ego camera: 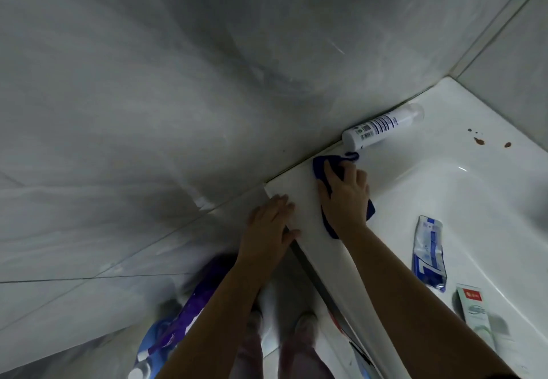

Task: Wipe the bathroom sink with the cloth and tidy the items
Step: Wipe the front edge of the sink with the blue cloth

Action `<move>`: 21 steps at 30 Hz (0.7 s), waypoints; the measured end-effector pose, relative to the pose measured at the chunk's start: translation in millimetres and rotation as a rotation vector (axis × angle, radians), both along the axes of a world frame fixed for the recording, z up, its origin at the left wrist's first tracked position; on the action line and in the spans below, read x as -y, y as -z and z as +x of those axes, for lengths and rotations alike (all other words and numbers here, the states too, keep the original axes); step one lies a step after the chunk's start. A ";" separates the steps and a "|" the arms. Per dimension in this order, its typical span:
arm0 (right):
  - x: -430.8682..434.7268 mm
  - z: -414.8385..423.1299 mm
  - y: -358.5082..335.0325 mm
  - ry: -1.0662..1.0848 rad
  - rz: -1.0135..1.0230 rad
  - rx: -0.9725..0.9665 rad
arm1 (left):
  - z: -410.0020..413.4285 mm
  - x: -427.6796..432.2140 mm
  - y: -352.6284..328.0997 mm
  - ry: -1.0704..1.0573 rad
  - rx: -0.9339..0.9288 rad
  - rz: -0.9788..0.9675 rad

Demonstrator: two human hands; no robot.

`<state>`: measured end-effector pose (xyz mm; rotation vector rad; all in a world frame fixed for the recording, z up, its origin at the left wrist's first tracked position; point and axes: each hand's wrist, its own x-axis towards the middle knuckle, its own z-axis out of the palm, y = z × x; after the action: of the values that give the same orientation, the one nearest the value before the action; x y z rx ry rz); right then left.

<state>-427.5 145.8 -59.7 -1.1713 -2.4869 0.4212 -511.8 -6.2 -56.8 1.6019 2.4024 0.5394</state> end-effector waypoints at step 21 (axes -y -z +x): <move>9.0 34.5 6.9 -0.280 0.088 -0.038 | 3.2 54.6 -10.6 -0.251 0.069 0.080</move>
<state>-393.0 136.7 -66.6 -0.7759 -2.6153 0.3976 -508.7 -60.8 -46.2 1.2934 2.5746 0.7310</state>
